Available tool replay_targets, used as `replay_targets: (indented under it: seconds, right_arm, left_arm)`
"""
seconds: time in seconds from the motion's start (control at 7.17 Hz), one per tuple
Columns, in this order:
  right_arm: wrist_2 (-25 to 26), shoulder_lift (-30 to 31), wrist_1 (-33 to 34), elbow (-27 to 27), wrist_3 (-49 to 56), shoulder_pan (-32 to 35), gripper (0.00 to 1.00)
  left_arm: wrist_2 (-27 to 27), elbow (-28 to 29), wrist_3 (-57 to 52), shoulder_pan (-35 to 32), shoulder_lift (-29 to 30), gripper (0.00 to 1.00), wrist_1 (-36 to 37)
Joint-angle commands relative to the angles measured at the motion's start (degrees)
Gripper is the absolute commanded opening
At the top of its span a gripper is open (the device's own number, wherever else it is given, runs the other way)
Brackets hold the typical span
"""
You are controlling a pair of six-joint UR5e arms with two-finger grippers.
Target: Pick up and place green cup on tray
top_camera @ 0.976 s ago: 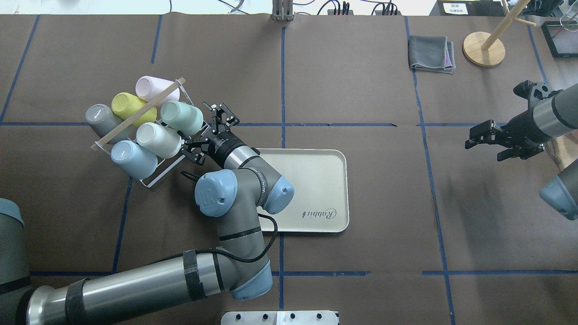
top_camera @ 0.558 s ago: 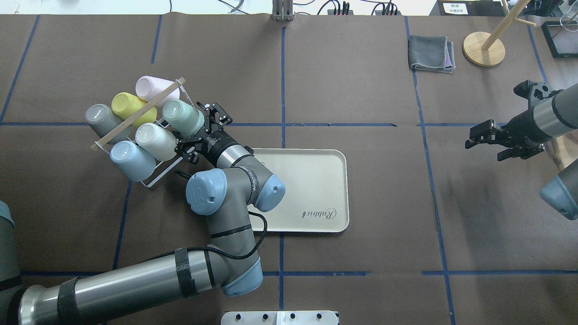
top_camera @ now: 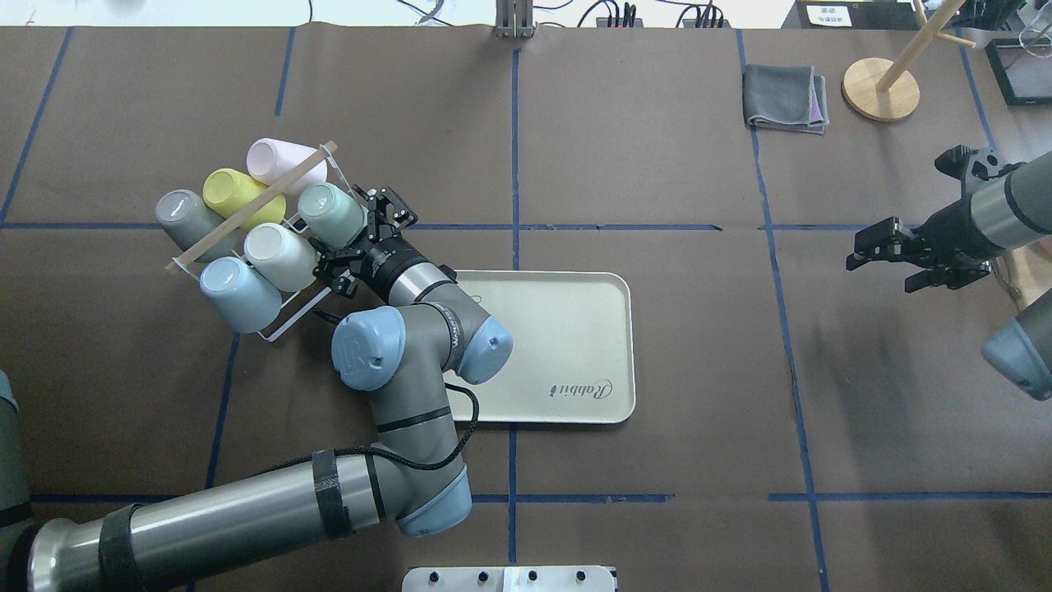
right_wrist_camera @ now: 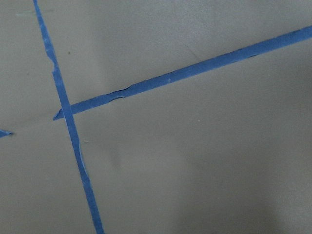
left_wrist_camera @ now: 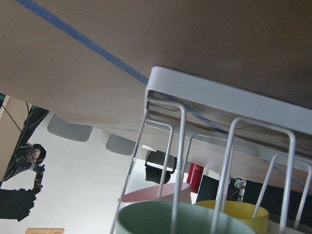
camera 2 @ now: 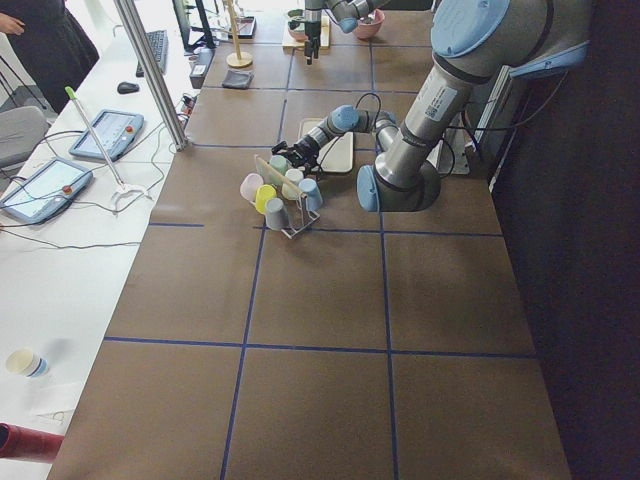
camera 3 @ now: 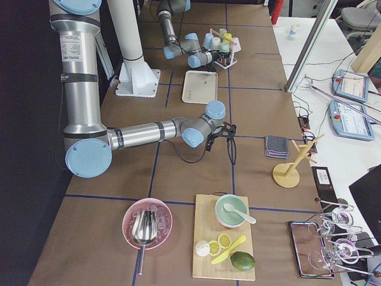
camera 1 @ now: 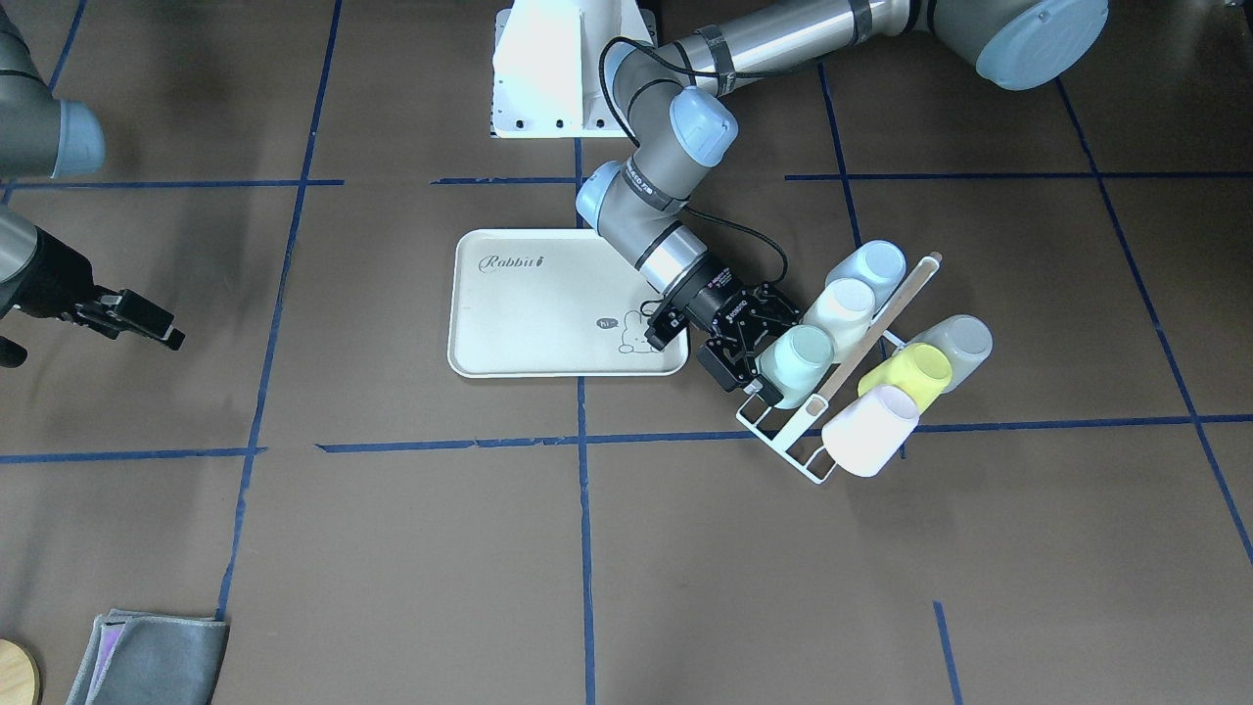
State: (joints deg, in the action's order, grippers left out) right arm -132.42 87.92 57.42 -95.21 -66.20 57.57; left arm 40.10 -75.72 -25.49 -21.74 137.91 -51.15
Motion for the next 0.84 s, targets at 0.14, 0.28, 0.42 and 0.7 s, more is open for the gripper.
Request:
replay_targets:
  seconds: [0.14,0.28,0.42,0.7]
  right_arm:
    - [0.1,-0.1,0.0,0.0,-0.2,0.0,1.00]
    - [0.1,-0.1,0.0,0.0,-0.2,0.0,1.00]
    - [0.1,-0.2,0.0,0.0,-0.2,0.0,1.00]
    - [0.1,-0.3,0.0,0.0,-0.2,-0.1,1.00]
  left_arm:
    - [0.2,-0.5,-0.3,-0.2,0.0,0.70,0.0]
    - [0.2,-1.5,-0.3,-0.3,0.0,0.66,0.1]
    - [0.2,-4.4,-0.3,-0.8,-1.0,0.65,0.3]
    - [0.2,-16.4,-0.4,-0.8,-7.2,0.64,0.4]
